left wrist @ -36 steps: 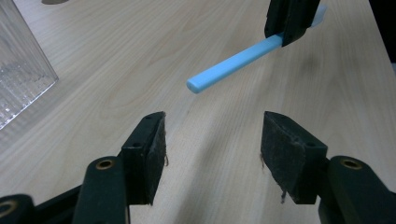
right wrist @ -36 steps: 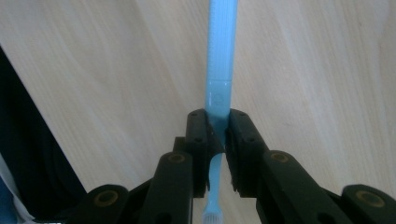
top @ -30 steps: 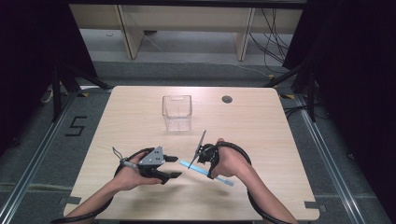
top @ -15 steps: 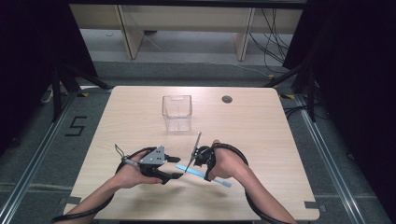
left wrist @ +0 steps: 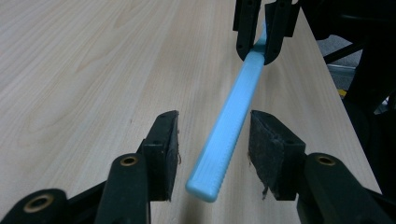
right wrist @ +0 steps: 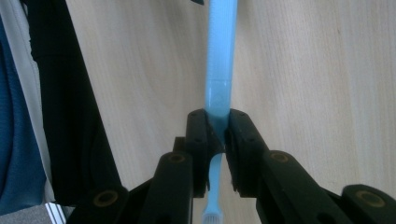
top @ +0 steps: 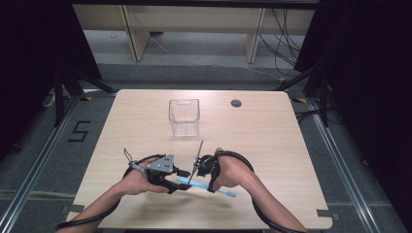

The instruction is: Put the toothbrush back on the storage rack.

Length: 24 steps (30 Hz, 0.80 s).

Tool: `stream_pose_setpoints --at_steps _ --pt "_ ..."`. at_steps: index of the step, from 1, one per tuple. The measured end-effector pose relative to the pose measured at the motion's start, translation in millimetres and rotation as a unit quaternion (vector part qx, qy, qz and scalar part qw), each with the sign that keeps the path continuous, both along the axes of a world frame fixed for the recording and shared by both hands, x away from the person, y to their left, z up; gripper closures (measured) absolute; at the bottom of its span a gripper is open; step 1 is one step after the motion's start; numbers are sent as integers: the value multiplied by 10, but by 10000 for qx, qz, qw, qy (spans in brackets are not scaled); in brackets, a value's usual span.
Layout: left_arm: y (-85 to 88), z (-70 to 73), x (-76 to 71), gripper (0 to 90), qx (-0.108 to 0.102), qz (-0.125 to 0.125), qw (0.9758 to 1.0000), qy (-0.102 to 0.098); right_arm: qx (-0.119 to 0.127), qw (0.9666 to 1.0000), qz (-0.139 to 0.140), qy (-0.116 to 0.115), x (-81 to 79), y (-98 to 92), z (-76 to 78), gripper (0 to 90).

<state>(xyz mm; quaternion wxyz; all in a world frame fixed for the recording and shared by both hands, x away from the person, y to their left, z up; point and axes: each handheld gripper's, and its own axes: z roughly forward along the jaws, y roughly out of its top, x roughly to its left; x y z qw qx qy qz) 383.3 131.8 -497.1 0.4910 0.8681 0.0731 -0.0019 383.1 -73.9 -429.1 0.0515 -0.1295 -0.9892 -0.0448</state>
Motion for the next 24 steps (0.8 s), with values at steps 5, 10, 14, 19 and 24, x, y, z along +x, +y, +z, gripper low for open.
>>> stream_pose_setpoints --at_steps 5,10,14,19,24 --pt "-17 1 -17 561 -4 -131 9999 51 38 9999 120 0 8 24 7 799" --pt "-24 4 -34 646 31 -203 9996 190 61 9998 143 77 -14 61 14 799" --pt "-25 -4 -39 677 75 -365 9990 241 77 9996 263 107 -10 68 8 798" --pt "-8 -6 -63 729 70 -513 9983 261 122 9990 419 89 -6 60 10 794" --pt "7 21 -66 776 22 -721 9974 56 277 9975 653 -14 42 47 15 780"
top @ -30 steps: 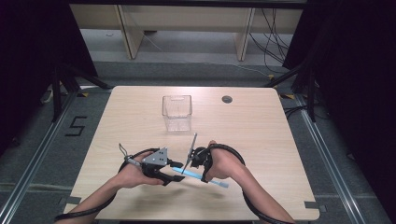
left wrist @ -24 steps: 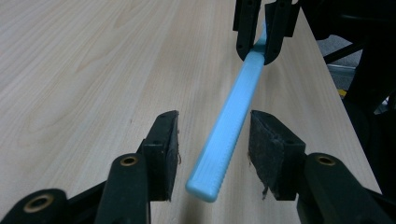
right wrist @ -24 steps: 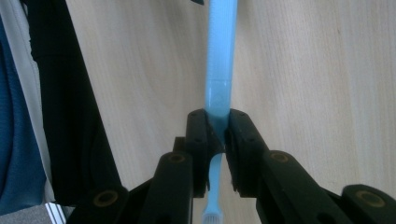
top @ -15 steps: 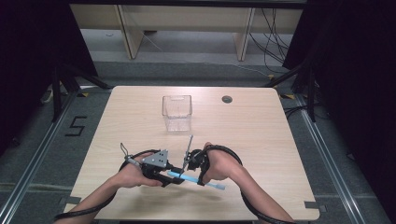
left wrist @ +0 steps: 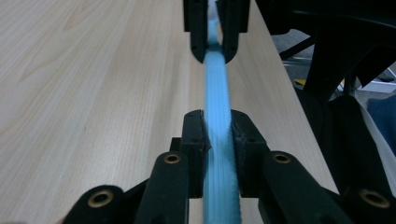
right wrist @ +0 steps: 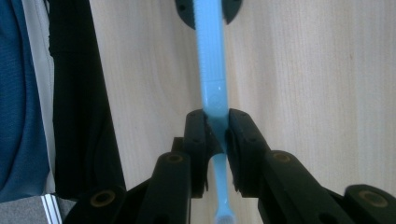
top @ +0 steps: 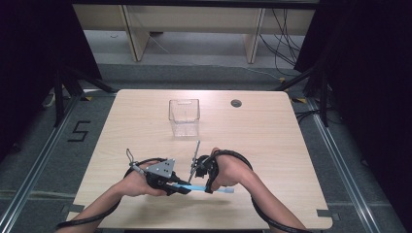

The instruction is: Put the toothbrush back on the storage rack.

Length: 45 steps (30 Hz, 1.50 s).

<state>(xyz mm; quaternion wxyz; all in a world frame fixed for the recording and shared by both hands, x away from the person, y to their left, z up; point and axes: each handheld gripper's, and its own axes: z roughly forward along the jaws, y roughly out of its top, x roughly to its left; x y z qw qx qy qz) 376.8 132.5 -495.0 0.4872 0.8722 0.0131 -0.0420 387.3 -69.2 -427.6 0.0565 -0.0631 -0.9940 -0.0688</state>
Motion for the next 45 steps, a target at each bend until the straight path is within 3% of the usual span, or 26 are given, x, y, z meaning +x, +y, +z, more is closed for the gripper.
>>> stream_pose_setpoints --at_steps 5,9,12,14,15,16,18,19,21,24,25,27,31,32,33,34,35,37,38,39,40,41,42,44,45 --pt "16 21 16 778 -62 2 10000 -56 32 9995 -306 46 -13 -14 49 755" --pt "35 36 21 778 -152 210 9996 -102 161 9988 -467 -17 -4 -33 98 696" --pt "52 35 38 778 -207 371 9990 -147 192 9961 -854 -133 -8 -63 156 660" --pt "65 29 32 779 -213 572 9980 -170 527 9915 -1142 -318 14 -107 203 631" --pt "77 23 42 779 -221 624 9976 -188 527 9915 -1142 -318 14 -107 203 631" --pt "87 18 43 778 -244 687 9972 -176 711 9881 -1303 -412 18 -143 242 613" --pt "109 12 48 778 -278 822 9961 -183 791 9862 -1368 -489 22 -161 257 602" --pt "120 7 52 778 -323 892 9953 -201 926 9823 -1546 -504 14 -175 271 595" --pt "143 2 54 778 -361 1054 9935 -220 1279 9763 -1648 -569 28 -215 281 581" --pt "185 -1 54 779 -433 1311 9900 -296 1591 9634 -2071 -597 30 -283 283 571" --pt "198 5 47 779 -428 1425 9884 -297 1689 9615 -2063 -667 45 -310 272 569" --pt "221 1 50 778 -534 1612 9848 -356 1881 9527 -2268 -743 44 -348 260 558" --pt "274 11 43 779 -754 2052 9747 -461 2247 9327 -2737 -681 6 -414 237 531" --pt "286 17 36 779 -813 2158 9719 -482 2456 9223 -2882 -779 4 -452 199 528" --pt "296 24 29 779 -869 2255 9691 -498 2456 9223 -2882 -779 4 -452 199 528" --pt "303 25 30 779 -949 2298 9672 -526 2518 9155 -3043 -763 -10 -469 180 527" --pt "316 35 21 779 -1008 2428 9631 -572 2683 9107 -3045 -777 -6 -490 154 525" --pt "333 43 12 779 -1133 2563 9580 -607 2894 8970 -3234 -840 -20 -528 104 522" --pt "346 50 5 779 -1175 2653 9549 -636 3043 8869 -3360 -894 -38 -530 66 519" --pt "359 55 2 779 -1231 2717 9523 -640 3122 8852 -3293 -1026 -41 -554 35 517" --pt "366 54 5 779 -1320 2758 9500 -635 3220 8786 -3368 -1046 -74 -550 -3 517" --pt "380 62 2 779 -1317 2818 9481 -658 3377 8744 -3326 -1039 -73 -554 -59 517" --pt "386 64 0 779 -1362 2871 9459 -652 3503 8662 -3403 -1057 -89 -551 -106 516" --pt "391 65 1 779 -1456 2922 9430 -642 3695 8556 -3470 -1046 -100 -540 -191 515" --pt "393 68 -4 779 -1457 2950 9421 -645 3810 8468 -3517 -1188 -97 -541 -233 514"
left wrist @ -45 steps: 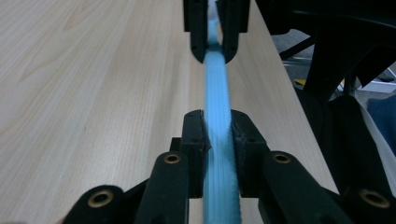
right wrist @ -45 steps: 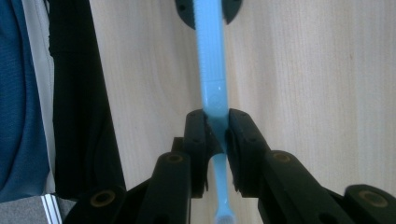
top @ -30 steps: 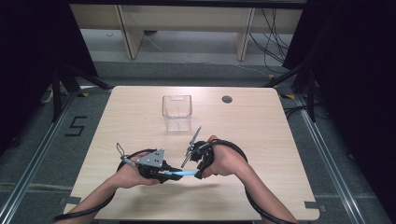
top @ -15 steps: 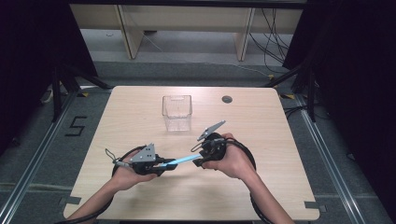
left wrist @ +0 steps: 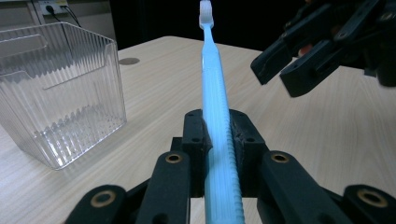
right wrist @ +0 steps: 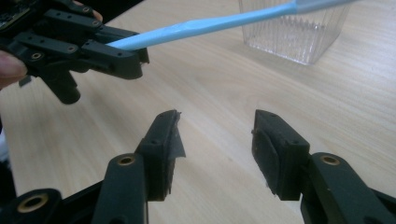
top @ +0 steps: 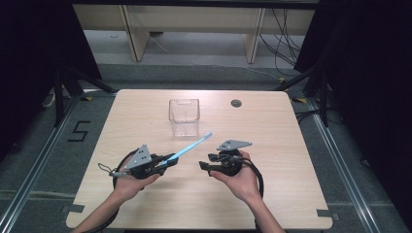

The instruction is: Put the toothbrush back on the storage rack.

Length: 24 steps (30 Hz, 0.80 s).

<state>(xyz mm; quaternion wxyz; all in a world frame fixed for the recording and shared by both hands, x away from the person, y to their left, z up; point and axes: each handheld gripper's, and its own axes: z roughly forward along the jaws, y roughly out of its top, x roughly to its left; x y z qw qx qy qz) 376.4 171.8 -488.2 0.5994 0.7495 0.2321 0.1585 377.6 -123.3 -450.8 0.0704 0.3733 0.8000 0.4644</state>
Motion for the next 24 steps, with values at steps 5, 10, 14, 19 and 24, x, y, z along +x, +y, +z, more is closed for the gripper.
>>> stream_pose_setpoints --at_steps 5,10,14,19,24 --pt "-11 -3 -3 779 -215 98 9997 -71 493 9984 -248 -100 19 58 -89 516" --pt "-3 6 5 779 -384 229 9989 -135 748 9960 -362 -315 50 105 -129 518" --pt "-4 13 -6 779 -298 292 9990 -145 1031 9926 -436 -461 78 131 -134 519" --pt "-33 14 2 779 -418 255 9986 -205 1303 9887 -563 -489 143 198 -91 515" --pt "-29 24 -8 779 -326 317 9988 -163 1676 9826 -627 -486 234 234 -46 511"
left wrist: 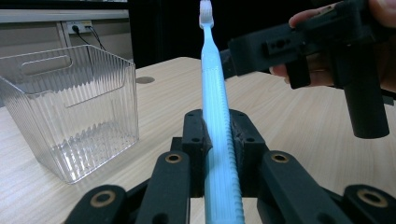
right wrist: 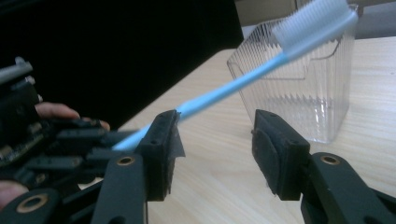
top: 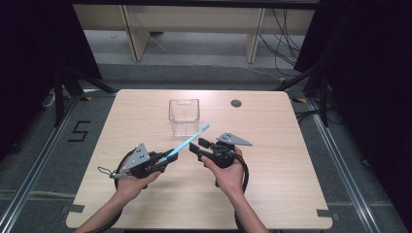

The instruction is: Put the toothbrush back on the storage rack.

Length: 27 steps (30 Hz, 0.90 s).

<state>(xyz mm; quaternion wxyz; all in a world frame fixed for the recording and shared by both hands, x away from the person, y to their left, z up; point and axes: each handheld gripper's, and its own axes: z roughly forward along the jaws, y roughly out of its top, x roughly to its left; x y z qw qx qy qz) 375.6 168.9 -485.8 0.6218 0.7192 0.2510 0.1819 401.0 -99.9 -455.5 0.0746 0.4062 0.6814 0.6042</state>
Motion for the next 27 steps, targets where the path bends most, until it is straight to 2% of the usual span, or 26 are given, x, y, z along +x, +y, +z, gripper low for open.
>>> stream_pose_setpoints --at_steps 1,2,3,4,6,7,8,9,12,13,14,17,18,20,21,22,25,26,27 --pt "-1 -1 1 779 1 4 10000 -2 134 9999 -6 58 21 9 15 506" --pt "-2 -1 2 779 3 3 10000 -1 134 9999 -6 58 21 9 15 506" --pt "-3 -1 2 779 1 2 10000 1 194 9998 20 -22 49 17 10 504" --pt "-5 -2 3 779 4 5 10000 -2 182 9998 -33 43 54 21 21 504" --pt "-13 -7 1 779 16 0 10000 -2 311 9994 -67 119 66 28 39 502" --pt "-20 -13 2 778 -9 -12 10000 -12 331 9994 -61 61 91 27 43 501" --pt "-33 -24 8 778 -81 -61 9999 -38 411 9990 -105 107 93 28 49 501" --pt "-29 -17 -6 778 28 -25 10000 0 428 9990 -119 98 112 29 54 502" --pt "-43 -27 -9 778 14 -33 10000 7 603 9979 -127 206 145 34 60 517" --pt "-45 -30 -9 778 18 -31 10000 5 673 9973 -135 254 151 34 57 530" --pt "-54 -43 0 778 -63 -61 10000 -27 687 9972 -145 273 161 39 57 544" --pt "-48 -46 -14 777 21 -15 10000 26 756 9964 -168 339 164 35 57 610" --pt "-51 -49 -15 777 29 -19 10000 22 744 9967 -175 273 174 31 50 641" --pt "-57 -53 -17 777 67 -29 10000 23 743 9966 -195 292 172 18 50 697" --pt "-74 -69 -7 776 1 -66 10000 -9 834 9959 -175 296 177 14 45 718" --pt "-72 -69 -16 776 129 -35 9999 46 950 9944 -163 445 165 12 55 743" --pt "-116 -112 -18 769 301 -100 9994 133 1379 9882 94 663 167 9 75 835" --pt "-133 -127 -21 757 343 -127 9992 142 1452 9868 254 675 166 12 88 862" --pt "-158 -139 -22 734 329 -200 9992 145 1425 9869 312 694 162 25 104 864"
